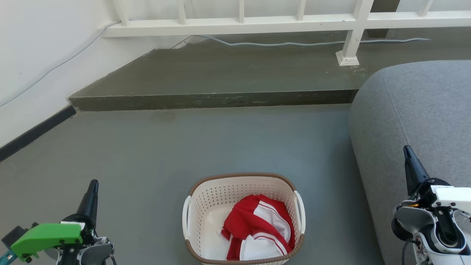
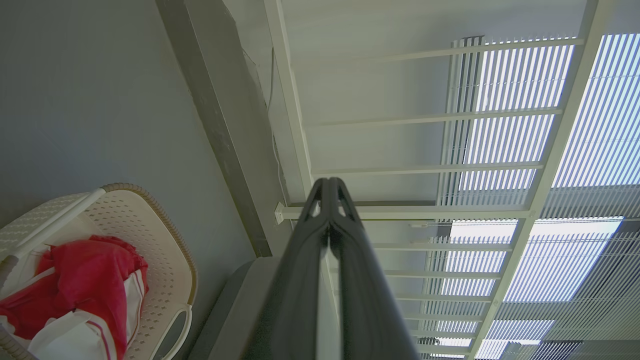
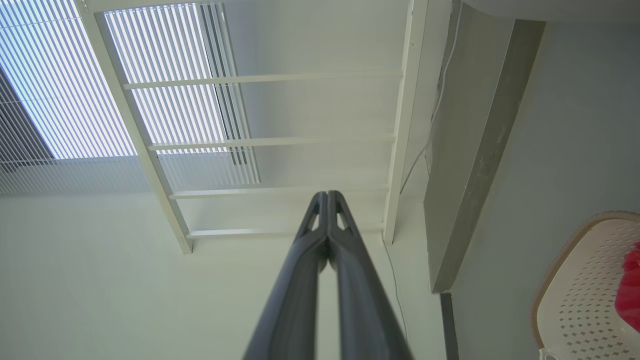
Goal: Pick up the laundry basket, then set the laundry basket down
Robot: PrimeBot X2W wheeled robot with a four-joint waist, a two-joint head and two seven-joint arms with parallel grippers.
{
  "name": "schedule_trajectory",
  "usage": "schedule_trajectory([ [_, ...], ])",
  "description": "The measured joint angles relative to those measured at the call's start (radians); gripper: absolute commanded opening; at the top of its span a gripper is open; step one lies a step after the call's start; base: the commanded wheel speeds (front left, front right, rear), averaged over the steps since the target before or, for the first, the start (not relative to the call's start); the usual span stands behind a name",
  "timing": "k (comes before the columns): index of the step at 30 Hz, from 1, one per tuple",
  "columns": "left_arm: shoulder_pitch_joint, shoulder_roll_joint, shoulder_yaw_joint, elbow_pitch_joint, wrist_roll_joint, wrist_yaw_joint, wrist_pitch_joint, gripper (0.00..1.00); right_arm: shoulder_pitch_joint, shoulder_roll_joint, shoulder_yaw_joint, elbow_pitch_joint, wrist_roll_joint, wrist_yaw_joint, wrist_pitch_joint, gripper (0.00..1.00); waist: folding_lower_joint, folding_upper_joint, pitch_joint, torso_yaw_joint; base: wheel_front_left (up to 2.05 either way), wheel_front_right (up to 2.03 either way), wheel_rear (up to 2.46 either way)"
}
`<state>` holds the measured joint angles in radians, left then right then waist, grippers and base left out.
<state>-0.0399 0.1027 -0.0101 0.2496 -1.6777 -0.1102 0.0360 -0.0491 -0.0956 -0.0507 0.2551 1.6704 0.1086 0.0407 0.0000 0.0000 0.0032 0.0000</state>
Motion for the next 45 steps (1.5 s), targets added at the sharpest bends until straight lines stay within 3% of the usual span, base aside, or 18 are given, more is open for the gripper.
schedule_trajectory([
  [45, -0.004, -0.007, 0.004, 0.018, 0.000, -0.010, 0.004, 0.00, -0.004, 0.001, -0.003, 0.015, 0.000, 0.006, 0.004, 0.00, 0.0000, 0.0000, -0.001, 0.000, 0.00, 0.00, 0.00],
])
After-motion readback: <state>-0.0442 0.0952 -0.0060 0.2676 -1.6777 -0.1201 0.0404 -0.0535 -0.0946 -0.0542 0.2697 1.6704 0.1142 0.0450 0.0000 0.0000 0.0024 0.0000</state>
